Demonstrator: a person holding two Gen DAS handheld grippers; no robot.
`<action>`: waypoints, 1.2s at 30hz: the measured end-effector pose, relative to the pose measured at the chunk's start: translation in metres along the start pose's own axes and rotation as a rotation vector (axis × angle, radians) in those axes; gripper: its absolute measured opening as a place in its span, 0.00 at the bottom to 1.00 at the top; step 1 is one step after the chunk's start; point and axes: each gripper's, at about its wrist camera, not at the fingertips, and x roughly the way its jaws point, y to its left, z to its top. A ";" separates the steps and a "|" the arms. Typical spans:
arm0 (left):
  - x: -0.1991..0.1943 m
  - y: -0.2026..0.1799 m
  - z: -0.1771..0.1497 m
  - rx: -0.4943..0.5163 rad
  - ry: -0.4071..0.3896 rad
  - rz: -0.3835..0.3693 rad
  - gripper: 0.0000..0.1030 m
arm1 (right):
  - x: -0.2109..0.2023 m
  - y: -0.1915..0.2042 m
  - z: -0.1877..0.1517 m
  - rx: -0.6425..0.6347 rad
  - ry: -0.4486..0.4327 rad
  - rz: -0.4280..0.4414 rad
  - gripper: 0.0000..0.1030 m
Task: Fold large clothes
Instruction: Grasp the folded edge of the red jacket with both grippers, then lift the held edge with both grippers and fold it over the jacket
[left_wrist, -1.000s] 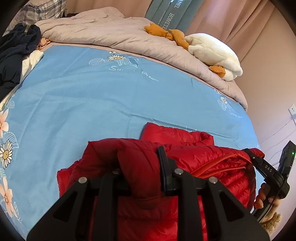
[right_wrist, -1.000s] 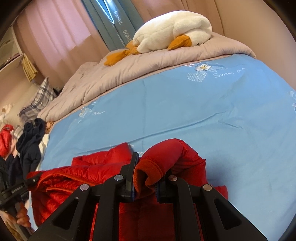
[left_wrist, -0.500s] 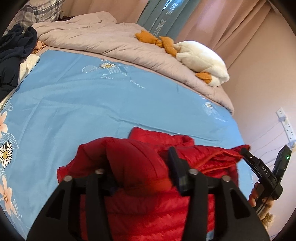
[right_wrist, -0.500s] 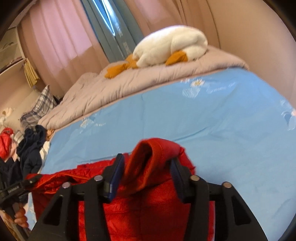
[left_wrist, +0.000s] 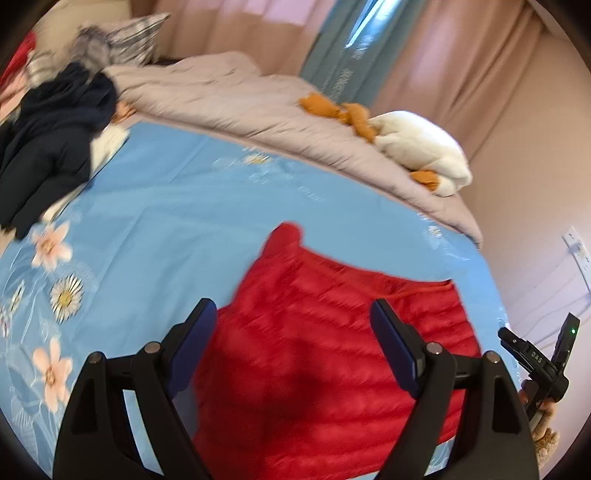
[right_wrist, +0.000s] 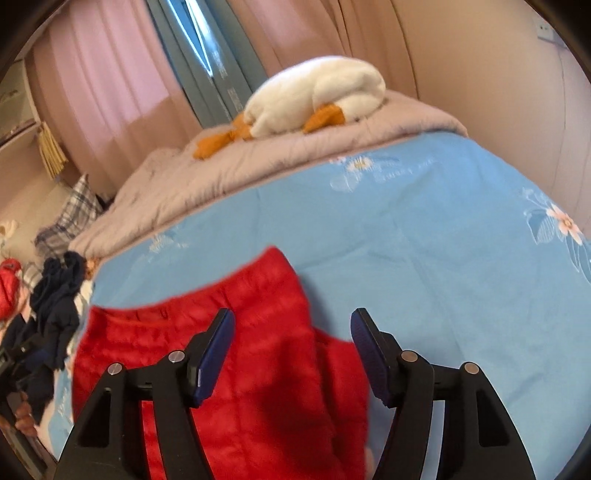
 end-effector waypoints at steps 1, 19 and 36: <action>0.001 0.005 -0.003 -0.004 0.012 0.010 0.82 | 0.005 -0.002 -0.003 -0.002 0.026 -0.002 0.63; 0.055 0.047 -0.032 -0.070 0.185 0.000 0.25 | 0.058 0.003 -0.010 -0.027 0.199 0.065 0.55; 0.046 0.026 -0.023 -0.036 0.132 0.011 0.10 | 0.002 0.005 -0.011 0.001 -0.002 0.078 0.04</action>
